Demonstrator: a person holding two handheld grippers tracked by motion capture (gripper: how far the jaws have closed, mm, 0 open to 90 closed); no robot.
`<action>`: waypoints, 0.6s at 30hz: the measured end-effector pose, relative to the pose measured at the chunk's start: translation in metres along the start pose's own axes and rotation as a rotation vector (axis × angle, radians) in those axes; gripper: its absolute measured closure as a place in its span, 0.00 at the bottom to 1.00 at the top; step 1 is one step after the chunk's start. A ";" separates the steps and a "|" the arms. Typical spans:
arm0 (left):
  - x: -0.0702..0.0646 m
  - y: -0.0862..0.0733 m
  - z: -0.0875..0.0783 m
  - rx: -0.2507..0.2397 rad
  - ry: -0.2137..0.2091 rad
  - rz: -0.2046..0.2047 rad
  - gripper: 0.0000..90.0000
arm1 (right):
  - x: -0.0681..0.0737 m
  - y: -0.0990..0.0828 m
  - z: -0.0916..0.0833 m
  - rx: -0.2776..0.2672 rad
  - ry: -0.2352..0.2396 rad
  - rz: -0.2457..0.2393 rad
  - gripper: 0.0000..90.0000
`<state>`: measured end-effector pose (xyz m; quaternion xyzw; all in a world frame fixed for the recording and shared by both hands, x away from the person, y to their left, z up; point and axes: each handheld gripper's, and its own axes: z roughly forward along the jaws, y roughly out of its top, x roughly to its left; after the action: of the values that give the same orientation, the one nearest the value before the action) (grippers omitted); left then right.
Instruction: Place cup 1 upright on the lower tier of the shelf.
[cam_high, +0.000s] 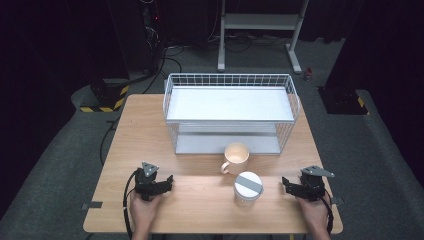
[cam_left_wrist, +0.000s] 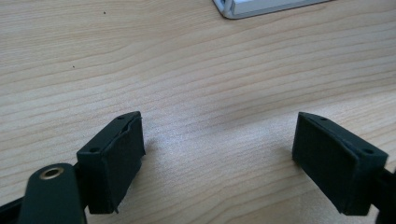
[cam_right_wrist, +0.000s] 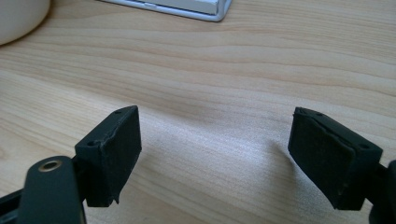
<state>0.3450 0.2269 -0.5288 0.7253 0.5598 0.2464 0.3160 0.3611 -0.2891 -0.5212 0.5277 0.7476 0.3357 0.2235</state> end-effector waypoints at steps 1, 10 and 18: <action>0.000 0.000 0.000 -0.001 0.000 0.000 0.19 | 0.001 -0.001 -0.001 -0.006 0.005 0.000 0.19; 0.000 0.000 0.000 -0.002 0.001 0.000 0.19 | 0.008 -0.007 -0.015 -0.052 0.038 -0.025 0.19; 0.000 0.000 0.000 -0.002 0.000 -0.001 0.19 | 0.017 -0.012 -0.024 -0.073 0.081 -0.043 0.18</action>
<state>0.3451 0.2268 -0.5289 0.7248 0.5599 0.2467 0.3167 0.3311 -0.2824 -0.5141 0.4888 0.7546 0.3789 0.2193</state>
